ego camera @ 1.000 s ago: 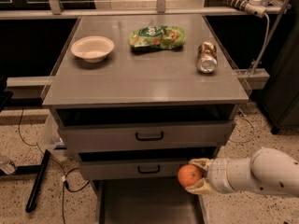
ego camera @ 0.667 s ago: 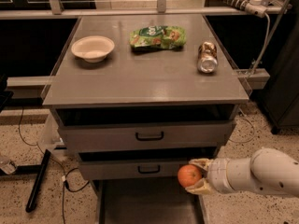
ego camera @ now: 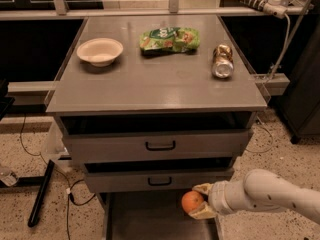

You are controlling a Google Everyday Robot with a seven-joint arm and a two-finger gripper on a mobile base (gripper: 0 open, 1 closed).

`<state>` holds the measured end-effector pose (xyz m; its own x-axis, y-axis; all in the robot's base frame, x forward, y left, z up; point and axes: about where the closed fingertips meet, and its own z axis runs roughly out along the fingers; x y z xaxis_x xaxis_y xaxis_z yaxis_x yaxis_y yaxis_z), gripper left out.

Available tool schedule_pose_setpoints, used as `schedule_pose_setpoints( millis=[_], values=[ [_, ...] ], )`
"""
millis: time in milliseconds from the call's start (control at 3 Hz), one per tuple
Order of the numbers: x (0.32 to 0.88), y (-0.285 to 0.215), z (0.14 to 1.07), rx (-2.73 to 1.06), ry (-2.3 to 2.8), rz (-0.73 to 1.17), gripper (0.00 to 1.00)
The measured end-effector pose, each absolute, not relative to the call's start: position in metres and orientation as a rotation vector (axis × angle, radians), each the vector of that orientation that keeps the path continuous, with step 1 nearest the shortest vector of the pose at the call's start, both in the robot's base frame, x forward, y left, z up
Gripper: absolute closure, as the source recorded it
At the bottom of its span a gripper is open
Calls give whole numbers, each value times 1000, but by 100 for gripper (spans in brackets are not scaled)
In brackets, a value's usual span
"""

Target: Place orange into bottom drawer

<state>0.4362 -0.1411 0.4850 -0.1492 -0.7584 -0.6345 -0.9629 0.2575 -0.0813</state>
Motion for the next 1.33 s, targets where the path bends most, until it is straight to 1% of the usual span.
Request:
schedule_pose_setpoints(
  millis=[667, 1000, 1333],
  values=[
    [445, -139, 343, -1504, 1958, 537, 100],
    [445, -139, 344, -1504, 1957, 535, 100],
    [450, -138, 309, -1471, 1987, 571, 100]
  ],
)
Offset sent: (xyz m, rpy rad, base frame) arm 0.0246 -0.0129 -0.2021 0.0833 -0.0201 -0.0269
